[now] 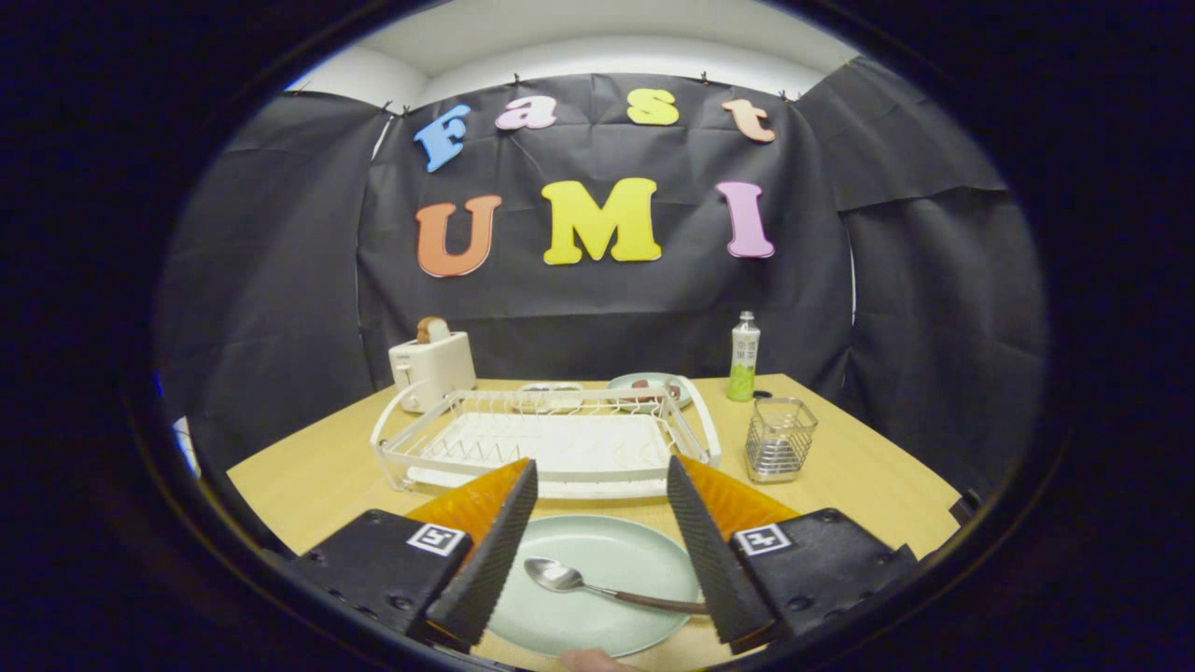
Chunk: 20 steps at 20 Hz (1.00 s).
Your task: Take the plate from the dish rack, then take the spoon from the basket and place it into the plate.
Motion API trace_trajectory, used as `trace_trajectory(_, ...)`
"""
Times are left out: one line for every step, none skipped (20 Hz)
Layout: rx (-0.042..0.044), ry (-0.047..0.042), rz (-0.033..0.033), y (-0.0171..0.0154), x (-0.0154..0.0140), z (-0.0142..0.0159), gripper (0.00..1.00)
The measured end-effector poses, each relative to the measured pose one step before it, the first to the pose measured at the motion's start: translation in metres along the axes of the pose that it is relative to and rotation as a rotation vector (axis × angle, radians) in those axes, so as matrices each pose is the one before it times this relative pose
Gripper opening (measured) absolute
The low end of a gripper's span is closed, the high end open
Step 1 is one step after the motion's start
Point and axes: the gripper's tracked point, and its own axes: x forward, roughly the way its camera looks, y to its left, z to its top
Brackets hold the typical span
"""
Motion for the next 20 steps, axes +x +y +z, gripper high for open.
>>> trace_trajectory(0.0038,-0.00336,-0.0048,-0.0024,-0.00673,0.00497,0.79)
trace_trajectory(0.00481,-0.00879,-0.00581,-0.00662,-0.0064,0.00445,0.83)
trace_trajectory(0.00125,-0.01122,-0.00649,-0.0039,-0.00715,0.00611,0.87)
trace_trajectory(-0.00085,-0.01098,-0.00997,-0.00368,-0.00695,0.00504,0.91)
trace_trajectory(-0.00636,-0.01193,-0.0078,-0.003,-0.00687,0.00538,0.95)
trace_trajectory(-0.00637,-0.00853,-0.00928,-0.00315,-0.00698,0.00422,0.98)
trace_trajectory(-0.00893,-0.00625,-0.00676,-0.00241,-0.00731,0.00443,1.0)
trace_trajectory(-0.00814,-0.00814,-0.00273,-0.00051,-0.00679,0.00528,1.0)
trace_trajectory(-0.01083,-0.00728,-0.00699,-0.0015,-0.00728,0.00498,1.0)
trace_trajectory(-0.00752,-0.00941,-0.0065,-0.00228,-0.00893,0.00491,1.0)
trace_trajectory(-0.00907,-0.00486,-0.0042,-0.00082,-0.00792,0.00432,1.0)
trace_trajectory(-0.0095,-0.00665,-0.00545,-0.00074,-0.00774,0.00397,1.0)
trace_trajectory(-0.01011,-0.00862,-0.00395,-0.00145,-0.00792,0.00505,1.0)
trace_trajectory(-0.0046,-0.00908,-0.00285,-0.00102,-0.00784,0.00382,1.0)
trace_trajectory(0.00025,-0.00702,-0.00116,-0.00104,-0.00679,0.00377,1.0)
trace_trajectory(0.00264,-0.00371,0.00075,-0.00103,-0.00625,0.00194,1.0)
trace_trajectory(0.00347,-0.00438,0.00269,-0.00051,-0.00537,0.00202,1.0)
trace_trajectory(0.00341,-0.00223,0.00306,-0.00034,-0.00401,0.00123,1.0)
trace_trajectory(0.00507,-0.00432,0.00141,-0.00112,-0.00351,0.0018,1.0)
trace_trajectory(0.00059,0.00003,-0.00065,-0.00141,-0.00268,0.00037,1.0)
